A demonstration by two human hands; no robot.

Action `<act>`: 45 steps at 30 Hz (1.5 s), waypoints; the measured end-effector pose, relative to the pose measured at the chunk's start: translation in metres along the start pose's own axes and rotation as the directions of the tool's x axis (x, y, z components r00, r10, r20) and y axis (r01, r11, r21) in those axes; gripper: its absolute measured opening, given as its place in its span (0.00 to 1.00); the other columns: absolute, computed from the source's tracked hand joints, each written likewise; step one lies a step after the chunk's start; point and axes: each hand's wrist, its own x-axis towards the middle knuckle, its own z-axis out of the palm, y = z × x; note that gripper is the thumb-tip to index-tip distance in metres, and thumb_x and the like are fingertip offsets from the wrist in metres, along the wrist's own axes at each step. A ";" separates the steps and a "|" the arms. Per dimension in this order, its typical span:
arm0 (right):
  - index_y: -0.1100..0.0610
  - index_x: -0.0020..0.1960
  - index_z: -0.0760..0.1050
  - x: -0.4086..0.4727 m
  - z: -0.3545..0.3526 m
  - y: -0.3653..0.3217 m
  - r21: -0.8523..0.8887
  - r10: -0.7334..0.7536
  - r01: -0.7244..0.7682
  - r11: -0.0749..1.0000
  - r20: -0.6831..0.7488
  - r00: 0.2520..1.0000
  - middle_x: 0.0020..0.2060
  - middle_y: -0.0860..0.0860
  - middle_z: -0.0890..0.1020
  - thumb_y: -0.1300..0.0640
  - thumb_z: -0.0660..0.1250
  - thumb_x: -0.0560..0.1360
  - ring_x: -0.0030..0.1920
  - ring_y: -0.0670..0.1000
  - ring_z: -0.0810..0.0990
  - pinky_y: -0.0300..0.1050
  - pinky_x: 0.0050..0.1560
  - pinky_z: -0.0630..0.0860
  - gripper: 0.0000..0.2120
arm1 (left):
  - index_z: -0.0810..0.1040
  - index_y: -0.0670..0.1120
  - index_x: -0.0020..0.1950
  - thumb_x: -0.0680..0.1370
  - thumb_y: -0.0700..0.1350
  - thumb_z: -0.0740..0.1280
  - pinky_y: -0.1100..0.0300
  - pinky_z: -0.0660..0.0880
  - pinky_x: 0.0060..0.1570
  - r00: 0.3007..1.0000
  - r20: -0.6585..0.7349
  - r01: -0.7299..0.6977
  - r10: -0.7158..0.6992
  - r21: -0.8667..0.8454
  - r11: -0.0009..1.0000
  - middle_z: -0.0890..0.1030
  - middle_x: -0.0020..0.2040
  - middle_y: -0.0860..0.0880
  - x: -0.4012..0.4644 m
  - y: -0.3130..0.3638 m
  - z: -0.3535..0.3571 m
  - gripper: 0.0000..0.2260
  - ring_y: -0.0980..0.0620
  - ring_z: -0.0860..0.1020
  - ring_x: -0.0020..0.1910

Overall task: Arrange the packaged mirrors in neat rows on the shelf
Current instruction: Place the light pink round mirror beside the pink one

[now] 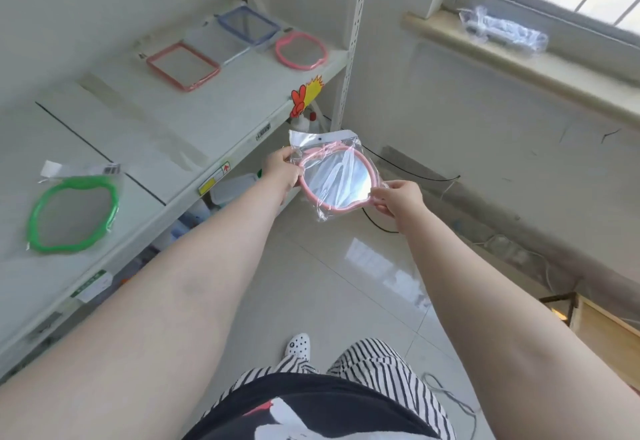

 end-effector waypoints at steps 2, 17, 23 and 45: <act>0.64 0.45 0.79 0.019 0.004 -0.016 -0.012 -0.008 0.008 1.000 0.009 1.000 0.33 0.56 0.79 0.68 0.66 0.70 0.38 0.54 0.75 0.45 0.46 0.75 0.05 | 0.73 0.49 0.68 0.75 0.29 0.63 0.59 0.79 0.36 1.000 -0.012 0.010 -0.010 -0.018 1.000 0.80 0.54 0.45 0.013 0.015 0.003 0.25 0.50 0.78 0.39; 0.62 0.52 0.78 0.187 0.042 -0.146 -0.192 -0.124 0.178 0.965 0.261 0.957 0.35 0.55 0.81 0.68 0.70 0.68 0.36 0.53 0.81 0.51 0.53 0.82 0.13 | 0.73 0.50 0.68 0.73 0.31 0.66 0.55 0.80 0.48 0.949 -0.312 -0.011 -0.036 -0.148 0.989 0.79 0.49 0.49 0.138 0.084 0.023 0.26 0.47 0.79 0.42; 0.64 0.61 0.76 0.226 0.081 -0.181 -0.217 -0.117 0.210 0.953 0.378 0.918 0.34 0.55 0.81 0.68 0.70 0.69 0.33 0.50 0.80 0.46 0.49 0.82 0.21 | 0.75 0.51 0.65 0.73 0.29 0.66 0.54 0.80 0.48 0.893 -0.434 0.001 -0.120 -0.265 0.964 0.80 0.49 0.48 0.178 0.093 0.007 0.25 0.46 0.80 0.43; 0.57 0.49 0.79 0.314 0.229 -0.236 -0.316 -0.072 0.179 0.932 0.323 0.944 0.40 0.55 0.82 0.62 0.72 0.67 0.41 0.55 0.81 0.42 0.40 0.75 0.11 | 0.73 0.46 0.69 0.73 0.31 0.65 0.55 0.75 0.58 0.781 -0.603 0.053 -0.162 -0.195 0.979 0.78 0.46 0.49 0.321 0.109 -0.061 0.25 0.49 0.76 0.45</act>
